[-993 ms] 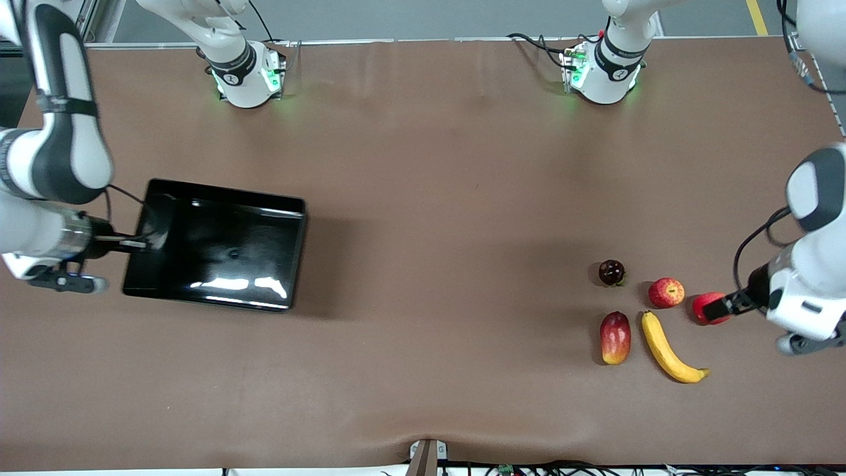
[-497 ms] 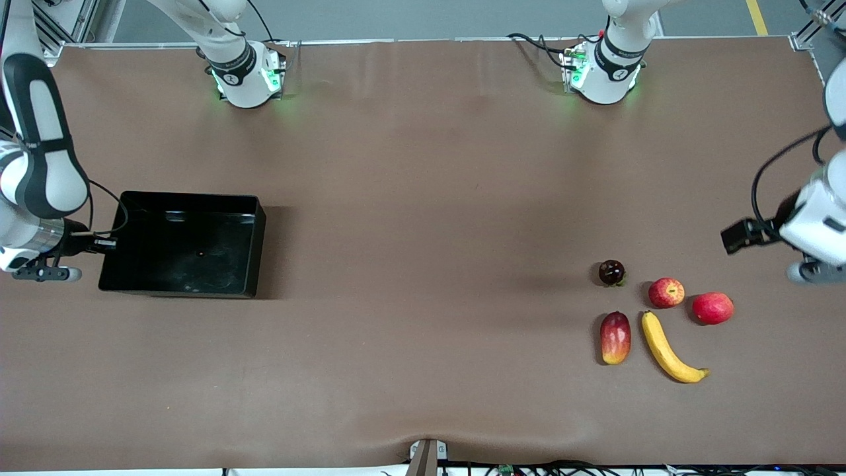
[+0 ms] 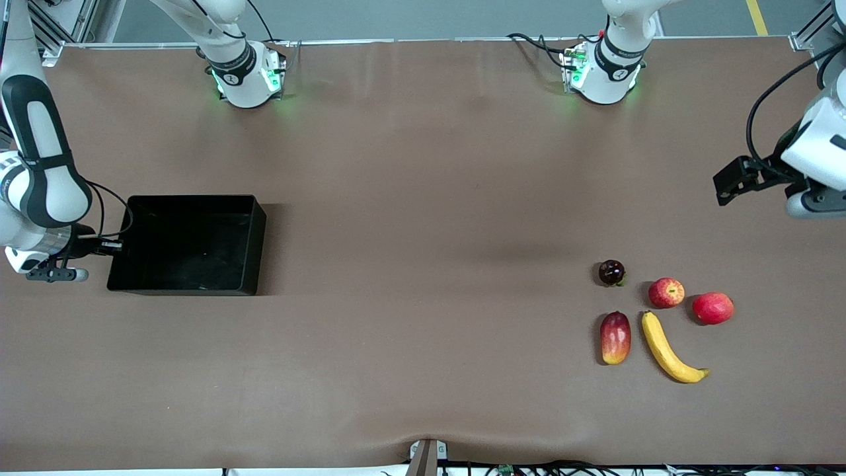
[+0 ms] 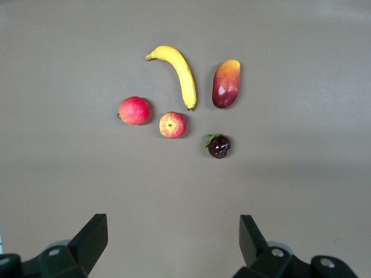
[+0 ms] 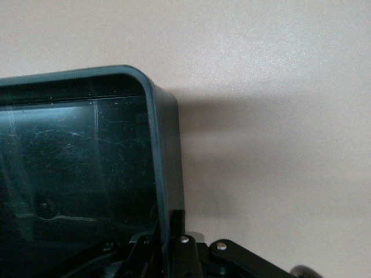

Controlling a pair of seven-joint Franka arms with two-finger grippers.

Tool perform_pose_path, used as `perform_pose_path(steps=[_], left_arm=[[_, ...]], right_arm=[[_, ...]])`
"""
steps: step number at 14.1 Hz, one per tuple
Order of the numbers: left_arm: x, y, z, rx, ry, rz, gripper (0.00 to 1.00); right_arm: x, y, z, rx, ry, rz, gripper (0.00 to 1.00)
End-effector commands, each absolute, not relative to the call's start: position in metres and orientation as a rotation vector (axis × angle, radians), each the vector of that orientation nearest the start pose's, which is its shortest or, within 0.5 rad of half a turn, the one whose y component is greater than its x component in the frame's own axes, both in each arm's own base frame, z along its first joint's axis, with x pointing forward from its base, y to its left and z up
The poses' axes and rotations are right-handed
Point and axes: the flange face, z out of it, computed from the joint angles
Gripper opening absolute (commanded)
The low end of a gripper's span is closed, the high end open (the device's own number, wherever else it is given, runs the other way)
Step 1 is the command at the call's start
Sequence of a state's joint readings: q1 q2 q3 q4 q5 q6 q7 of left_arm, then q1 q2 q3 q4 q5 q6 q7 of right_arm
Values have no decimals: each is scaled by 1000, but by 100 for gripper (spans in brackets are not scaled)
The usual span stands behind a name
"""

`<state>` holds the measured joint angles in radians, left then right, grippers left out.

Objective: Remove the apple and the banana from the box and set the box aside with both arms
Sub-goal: 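Release the tray with the right gripper while the left gripper withdraws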

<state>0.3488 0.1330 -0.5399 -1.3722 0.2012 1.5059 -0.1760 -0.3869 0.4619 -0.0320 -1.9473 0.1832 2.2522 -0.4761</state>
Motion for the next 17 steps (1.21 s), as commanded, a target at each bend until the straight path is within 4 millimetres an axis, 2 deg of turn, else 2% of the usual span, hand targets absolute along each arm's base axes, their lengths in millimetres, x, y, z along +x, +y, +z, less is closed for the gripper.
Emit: perform_pose_path(steps=[1, 2, 3, 4, 5, 7, 11, 12, 13, 15, 17], left_arm=[[565, -64, 657, -3011, 10, -53, 100], [563, -66, 658, -3010, 14, -42, 100], [561, -70, 659, -3028, 21, -41, 100], [557, -73, 663, -3039, 21, -46, 100], [555, -78, 662, -3037, 33, -41, 100], [556, -78, 662, -3034, 31, -45, 100], [546, -87, 659, -3045, 39, -25, 100], [546, -76, 658, -3085, 2, -18, 100], [544, -73, 659, -3116, -13, -15, 100], [540, -78, 661, -3114, 1, -21, 100], [529, -82, 662, -3111, 11, -24, 100]], right_arm=[[551, -250, 224, -2915, 153, 99, 59], [552, -251, 226, -2912, 157, 96, 100], [550, -253, 231, -2897, 157, 122, 100], [551, -252, 246, -2877, 123, 165, 100], [552, -249, 268, -2839, 61, 218, 100], [562, -257, 303, -2791, -33, 264, 100], [598, -274, 377, -2829, -338, 55, 100], [612, -272, 403, -2853, -442, -12, 100], [621, -268, 420, -2878, -505, -42, 100], [632, -268, 453, -2921, -542, -120, 100], [647, -261, 519, -2972, -605, -284, 100]])
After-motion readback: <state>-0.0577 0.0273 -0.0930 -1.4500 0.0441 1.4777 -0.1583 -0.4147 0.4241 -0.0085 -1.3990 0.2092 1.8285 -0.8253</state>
